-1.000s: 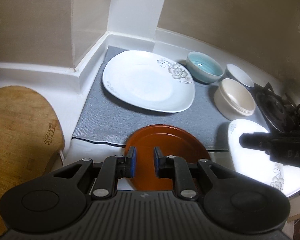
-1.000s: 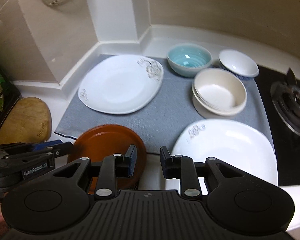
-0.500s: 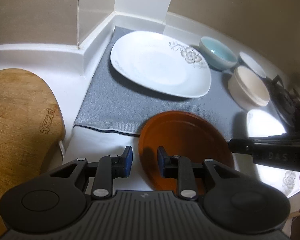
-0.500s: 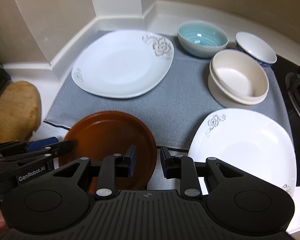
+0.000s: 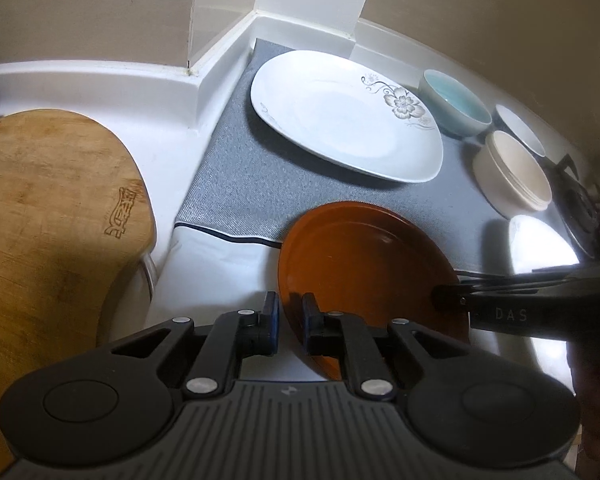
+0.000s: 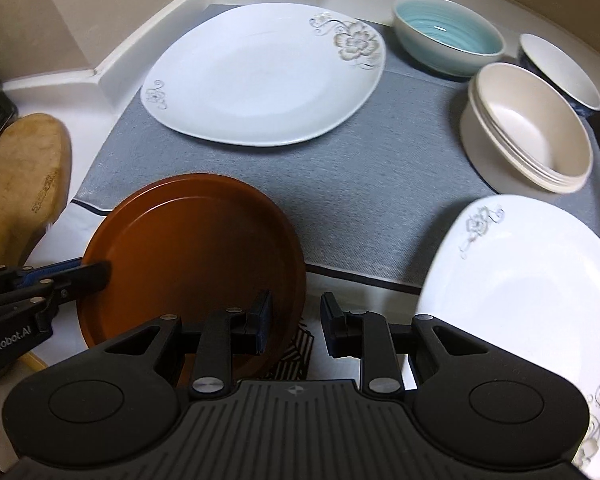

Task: Organize plates and bowls
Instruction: 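Carry the brown plate with the left gripper over the white square plate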

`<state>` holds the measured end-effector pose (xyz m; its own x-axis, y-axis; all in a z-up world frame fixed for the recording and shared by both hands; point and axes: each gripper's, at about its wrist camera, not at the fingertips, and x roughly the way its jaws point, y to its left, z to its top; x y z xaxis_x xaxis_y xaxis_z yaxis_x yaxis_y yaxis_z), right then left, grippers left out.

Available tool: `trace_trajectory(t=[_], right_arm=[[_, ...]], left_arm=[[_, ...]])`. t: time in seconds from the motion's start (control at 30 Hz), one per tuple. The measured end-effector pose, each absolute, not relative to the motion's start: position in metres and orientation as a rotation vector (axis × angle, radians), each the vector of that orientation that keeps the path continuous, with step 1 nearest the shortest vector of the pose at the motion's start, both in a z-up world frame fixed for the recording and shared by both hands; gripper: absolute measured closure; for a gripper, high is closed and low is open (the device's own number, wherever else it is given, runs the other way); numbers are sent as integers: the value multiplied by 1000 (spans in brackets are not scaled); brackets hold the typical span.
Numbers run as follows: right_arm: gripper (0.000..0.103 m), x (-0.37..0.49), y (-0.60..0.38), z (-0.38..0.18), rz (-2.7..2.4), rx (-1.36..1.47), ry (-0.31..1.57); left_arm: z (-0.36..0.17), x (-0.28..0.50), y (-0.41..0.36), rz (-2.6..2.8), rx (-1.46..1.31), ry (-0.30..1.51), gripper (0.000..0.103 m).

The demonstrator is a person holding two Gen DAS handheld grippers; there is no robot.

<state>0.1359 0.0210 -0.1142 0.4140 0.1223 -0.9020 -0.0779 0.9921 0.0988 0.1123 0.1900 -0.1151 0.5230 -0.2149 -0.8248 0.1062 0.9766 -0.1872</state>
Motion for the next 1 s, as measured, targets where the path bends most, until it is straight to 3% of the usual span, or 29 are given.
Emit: trace_trajectory(t=[0.2,0.27,0.37,1.0], right_arm=[[77,135,20,-113,194,33,1125],[86,135,15,-111,209,49,1121],[91,132,5,-105,240,84,1100],[91,81,-86,-66,346,153,974]], left_arm=[[-110,108,182,-155,-87,983,92],[-105,105,181,-147,-78,974,92],[-97,97,178,-124,-64,959,92],[-51,49,81,-76,-19,871,92]])
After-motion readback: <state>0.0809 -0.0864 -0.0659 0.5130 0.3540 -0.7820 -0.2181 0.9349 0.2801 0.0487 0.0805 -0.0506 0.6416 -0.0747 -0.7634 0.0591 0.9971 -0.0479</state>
